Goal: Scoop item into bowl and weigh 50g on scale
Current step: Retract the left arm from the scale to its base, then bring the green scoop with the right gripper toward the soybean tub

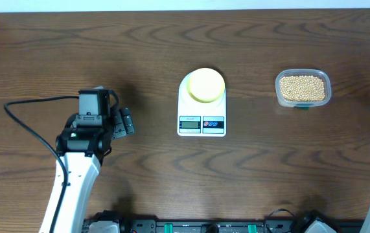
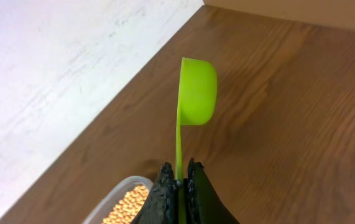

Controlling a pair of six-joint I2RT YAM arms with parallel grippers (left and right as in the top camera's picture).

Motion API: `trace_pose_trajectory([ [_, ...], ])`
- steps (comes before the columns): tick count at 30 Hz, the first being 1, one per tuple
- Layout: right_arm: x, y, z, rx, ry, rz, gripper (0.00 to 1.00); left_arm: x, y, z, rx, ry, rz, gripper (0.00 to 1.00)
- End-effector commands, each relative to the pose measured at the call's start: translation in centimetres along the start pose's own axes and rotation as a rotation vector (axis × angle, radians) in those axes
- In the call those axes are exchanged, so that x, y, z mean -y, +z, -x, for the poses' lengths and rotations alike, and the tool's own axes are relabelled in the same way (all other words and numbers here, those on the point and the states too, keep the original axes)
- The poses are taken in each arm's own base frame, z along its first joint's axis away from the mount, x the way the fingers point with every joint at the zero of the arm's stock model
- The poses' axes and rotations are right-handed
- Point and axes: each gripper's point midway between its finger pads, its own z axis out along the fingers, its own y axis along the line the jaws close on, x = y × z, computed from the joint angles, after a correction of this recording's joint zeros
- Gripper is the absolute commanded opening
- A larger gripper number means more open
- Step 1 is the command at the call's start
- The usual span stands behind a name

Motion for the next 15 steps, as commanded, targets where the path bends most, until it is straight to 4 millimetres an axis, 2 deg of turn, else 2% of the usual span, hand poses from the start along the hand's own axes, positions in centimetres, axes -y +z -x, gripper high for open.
trace_pose_trajectory([
  [1, -0.7, -0.2, 0.6, 0.005, 0.068, 0.035, 0.01, -0.3, 0.4, 0.0, -0.016, 0.000, 0.021, 0.98],
  [8, -2.9, -0.4, -0.5, -0.062, 0.098, 0.159, 0.01, -0.3, 1.2, -0.4, -0.044, 0.006, 0.029, 0.98],
  [15, -3.1, -0.5, -0.5, -0.068, 0.125, 0.167, 0.01, -0.3, 1.2, -0.4, -0.046, 0.006, 0.030, 0.98],
])
